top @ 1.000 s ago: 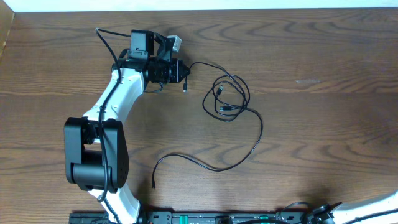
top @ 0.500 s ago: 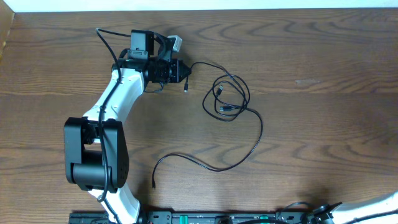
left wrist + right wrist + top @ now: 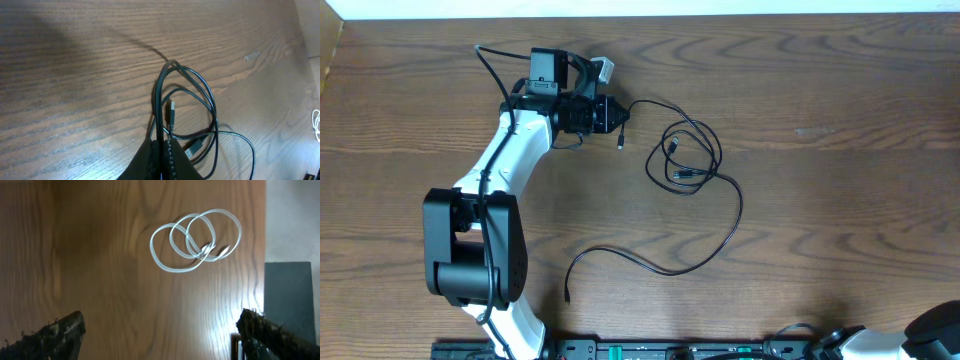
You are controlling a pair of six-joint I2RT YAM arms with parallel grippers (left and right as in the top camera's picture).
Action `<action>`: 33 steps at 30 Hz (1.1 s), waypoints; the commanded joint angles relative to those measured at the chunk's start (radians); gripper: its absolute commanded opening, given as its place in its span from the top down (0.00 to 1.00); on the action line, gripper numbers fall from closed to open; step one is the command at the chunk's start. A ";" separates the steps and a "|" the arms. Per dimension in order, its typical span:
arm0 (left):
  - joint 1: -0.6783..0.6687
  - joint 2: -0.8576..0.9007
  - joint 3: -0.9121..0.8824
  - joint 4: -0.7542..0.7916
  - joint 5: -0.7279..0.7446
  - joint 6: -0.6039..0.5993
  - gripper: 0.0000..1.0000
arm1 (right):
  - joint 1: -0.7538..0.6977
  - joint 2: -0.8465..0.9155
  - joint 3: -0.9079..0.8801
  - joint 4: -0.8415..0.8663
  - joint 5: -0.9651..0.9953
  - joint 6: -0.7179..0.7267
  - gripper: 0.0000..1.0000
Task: Untangle cables
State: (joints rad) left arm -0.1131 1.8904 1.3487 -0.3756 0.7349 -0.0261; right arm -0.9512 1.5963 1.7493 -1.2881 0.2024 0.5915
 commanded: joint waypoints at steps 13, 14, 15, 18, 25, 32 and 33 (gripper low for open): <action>0.002 -0.017 -0.008 -0.123 0.021 -0.002 0.92 | 0.500 -0.128 0.005 0.010 -0.222 -0.310 0.06; 0.002 -0.017 -0.008 -0.126 0.021 -0.001 0.92 | 0.525 -0.133 0.005 0.008 -0.224 -0.315 0.06; 0.002 -0.017 -0.008 -0.127 0.021 -0.001 0.92 | 0.584 -0.140 0.005 -0.004 -0.224 -0.344 0.06; 0.001 -0.017 -0.008 -0.125 0.021 -0.002 0.92 | 0.657 -0.145 0.005 -0.017 -0.223 -0.397 0.06; 0.000 -0.017 -0.008 -0.147 0.021 -0.002 0.92 | 0.760 -0.146 0.004 -0.026 -0.175 -0.415 0.09; 0.000 -0.017 -0.008 -0.155 0.021 -0.002 0.92 | 0.837 -0.161 -0.035 -0.023 -0.148 -0.422 0.12; 0.000 -0.017 -0.008 -0.159 0.021 -0.002 0.92 | 0.850 -0.167 -0.044 -0.016 -0.146 -0.421 0.12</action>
State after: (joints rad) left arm -0.1131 1.8904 1.3487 -0.5251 0.7357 -0.0269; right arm -0.1452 1.4601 1.7340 -1.3163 0.0349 0.1883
